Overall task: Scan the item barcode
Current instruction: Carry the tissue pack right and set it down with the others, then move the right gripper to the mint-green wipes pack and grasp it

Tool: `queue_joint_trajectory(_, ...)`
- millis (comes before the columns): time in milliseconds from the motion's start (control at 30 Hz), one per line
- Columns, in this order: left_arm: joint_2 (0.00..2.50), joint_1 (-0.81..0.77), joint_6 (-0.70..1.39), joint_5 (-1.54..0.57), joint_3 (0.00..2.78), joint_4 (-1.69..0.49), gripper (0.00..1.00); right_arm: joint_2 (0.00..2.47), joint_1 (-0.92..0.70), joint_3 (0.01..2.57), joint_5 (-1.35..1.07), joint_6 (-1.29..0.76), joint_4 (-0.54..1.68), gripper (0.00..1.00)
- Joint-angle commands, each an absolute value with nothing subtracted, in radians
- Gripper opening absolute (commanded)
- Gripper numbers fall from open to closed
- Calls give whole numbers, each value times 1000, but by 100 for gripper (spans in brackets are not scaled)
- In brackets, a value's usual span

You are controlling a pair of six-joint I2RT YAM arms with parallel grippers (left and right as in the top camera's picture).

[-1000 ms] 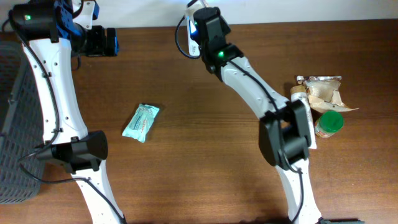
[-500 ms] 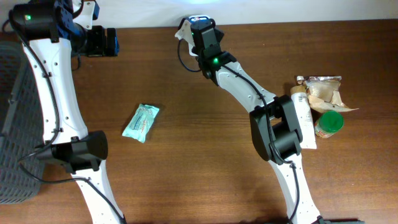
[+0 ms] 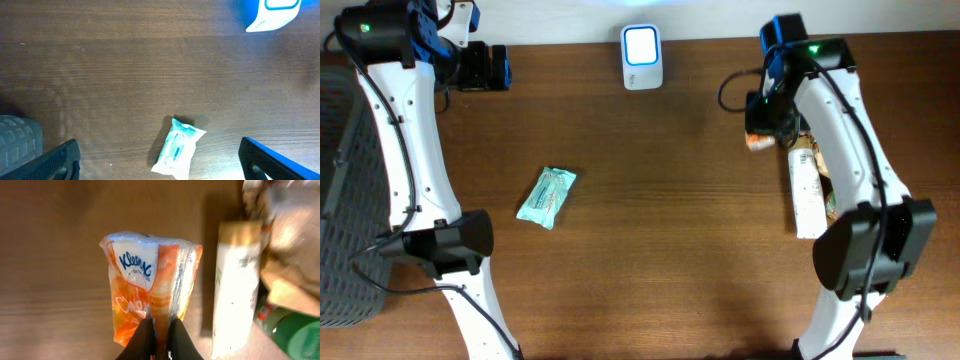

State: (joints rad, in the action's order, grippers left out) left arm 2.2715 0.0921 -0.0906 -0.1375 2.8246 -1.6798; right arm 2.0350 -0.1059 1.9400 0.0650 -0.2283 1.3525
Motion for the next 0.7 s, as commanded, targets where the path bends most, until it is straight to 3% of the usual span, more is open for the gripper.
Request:
queue_joint_trajectory(0, 2257, 95, -107, -133, 2829, -1678, 99, 2069, -57, 1804, 64, -242, 1299, 4)
queue_joint_trajectory(33, 2257, 95, -107, -133, 2829, -1678, 99, 2069, -49, 1774, 72, -241, 1294, 10)
queue_joint_trajectory(100, 2257, 95, -107, -133, 2829, -1678, 99, 2069, -39, 1757, 105, -241, 1302, 31)
queue_joint_trajectory(133, 2257, 94, -107, -133, 2829, -1678, 99, 2068, -38, 1767, 61, -241, 1306, 43)
queue_joint_trajectory(233, 2257, 95, -107, -133, 2829, -1678, 99, 2068, -46, 1867, -65, -241, 1333, 68)
queue_joint_trajectory(267, 2257, 95, -107, -133, 2829, -1678, 99, 2068, -67, 1889, -240, -215, 1292, 72)
queue_joint_trajectory(333, 2257, 95, -107, -133, 2829, -1678, 99, 2077, -165, 1855, -553, -155, 1079, 98)
queue_joint_trajectory(467, 2257, 95, -107, -133, 2829, -1678, 99, 2172, -415, 1832, -595, -364, 759, 99)
queue_joint_trajectory(533, 2257, 95, -107, -133, 2829, -1678, 99, 2233, -532, 1832, -594, -490, 593, 91)
queue_joint_trajectory(667, 2257, 95, -107, -133, 2829, -1678, 99, 2328, -647, 1832, -592, -676, 425, 90)
